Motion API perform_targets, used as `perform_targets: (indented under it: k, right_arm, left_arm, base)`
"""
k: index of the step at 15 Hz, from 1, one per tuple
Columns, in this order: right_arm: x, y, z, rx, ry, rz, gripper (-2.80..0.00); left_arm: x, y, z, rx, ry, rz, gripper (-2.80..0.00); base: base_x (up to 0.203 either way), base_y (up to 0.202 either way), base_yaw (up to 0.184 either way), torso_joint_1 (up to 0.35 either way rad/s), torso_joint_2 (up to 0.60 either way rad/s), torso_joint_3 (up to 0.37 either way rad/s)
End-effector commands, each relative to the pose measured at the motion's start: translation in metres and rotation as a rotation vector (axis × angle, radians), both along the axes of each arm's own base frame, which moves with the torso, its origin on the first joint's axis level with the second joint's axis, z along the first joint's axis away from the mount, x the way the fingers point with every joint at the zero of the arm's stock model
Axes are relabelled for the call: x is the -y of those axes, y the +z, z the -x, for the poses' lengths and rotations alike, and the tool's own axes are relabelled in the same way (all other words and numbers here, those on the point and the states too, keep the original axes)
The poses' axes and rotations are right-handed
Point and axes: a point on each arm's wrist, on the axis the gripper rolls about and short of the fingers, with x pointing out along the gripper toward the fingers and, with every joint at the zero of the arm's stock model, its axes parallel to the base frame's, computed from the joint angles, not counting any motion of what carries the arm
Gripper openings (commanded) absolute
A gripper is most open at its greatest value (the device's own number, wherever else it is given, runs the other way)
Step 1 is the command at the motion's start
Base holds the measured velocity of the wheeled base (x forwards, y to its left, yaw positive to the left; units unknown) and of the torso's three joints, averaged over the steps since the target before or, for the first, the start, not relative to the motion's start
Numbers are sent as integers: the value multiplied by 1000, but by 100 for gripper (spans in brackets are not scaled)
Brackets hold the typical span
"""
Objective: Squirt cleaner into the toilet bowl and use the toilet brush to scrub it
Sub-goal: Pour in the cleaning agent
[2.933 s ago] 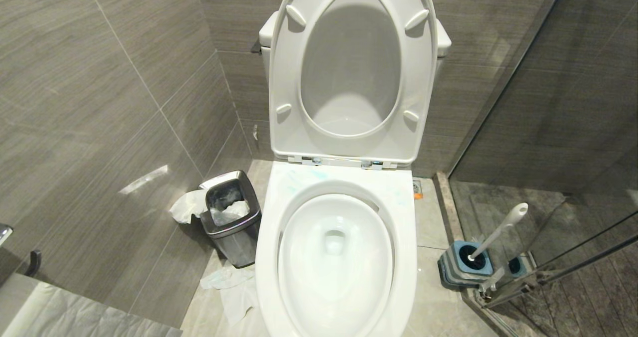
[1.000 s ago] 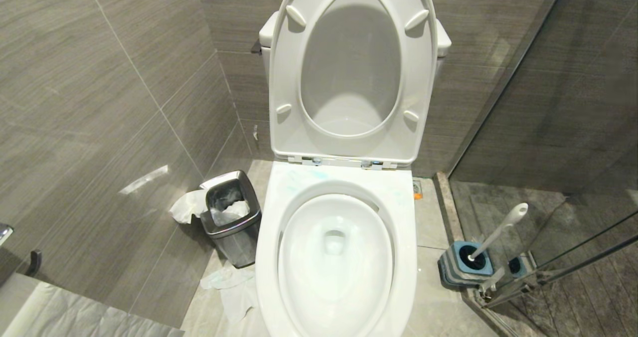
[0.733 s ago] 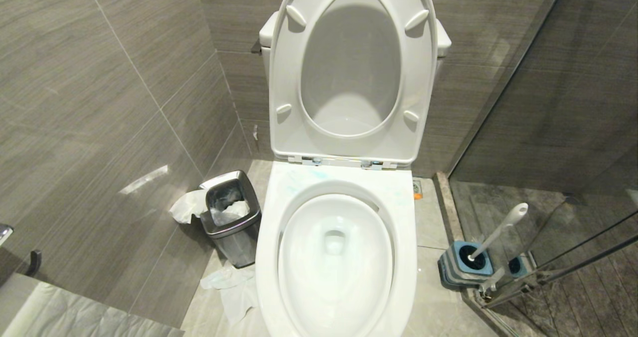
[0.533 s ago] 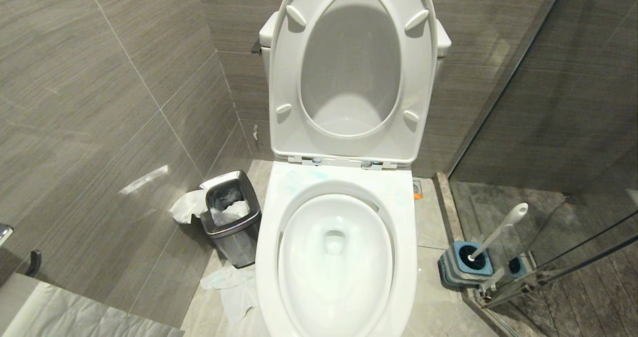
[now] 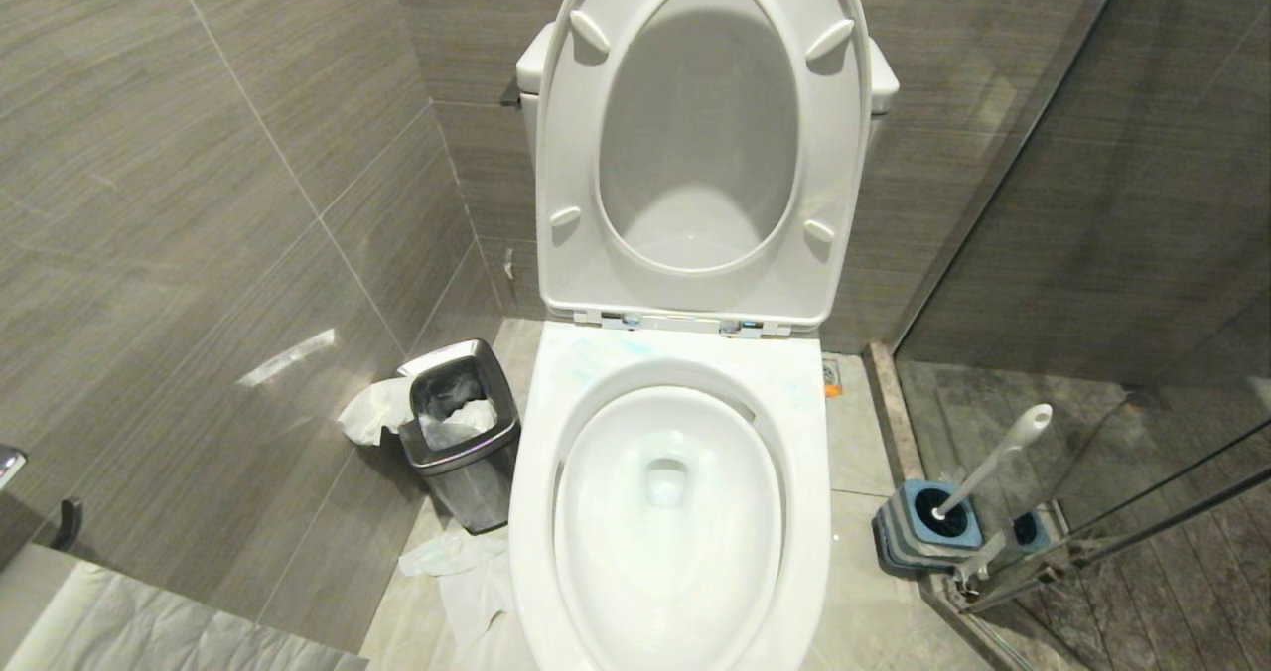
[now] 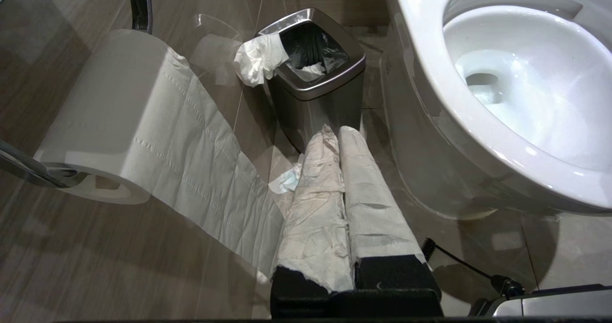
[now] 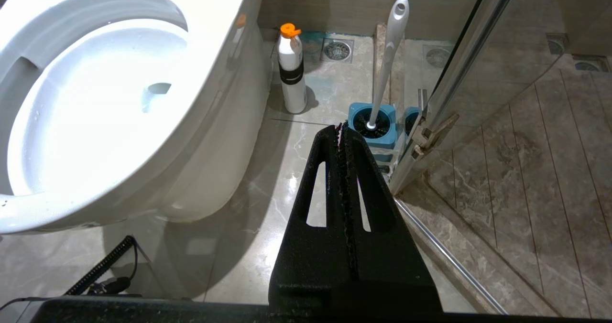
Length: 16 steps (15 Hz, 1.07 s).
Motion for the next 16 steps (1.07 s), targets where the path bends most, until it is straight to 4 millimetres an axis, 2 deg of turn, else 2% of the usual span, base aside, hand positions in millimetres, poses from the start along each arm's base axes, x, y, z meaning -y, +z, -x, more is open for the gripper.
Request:
perform_targets:
  k: [1, 16]
  right_arm:
    - [0, 0, 0, -1, 0, -1, -280]
    - [0, 0, 0, -1, 0, 0, -280]
  left_arm:
    - [0, 0, 0, -5, 0, 0, -280]
    - [0, 0, 0, -4, 10, 64, -280]
  base:
    - [0, 0, 0, 0, 0, 0]
    - [0, 0, 0, 0, 0, 0]
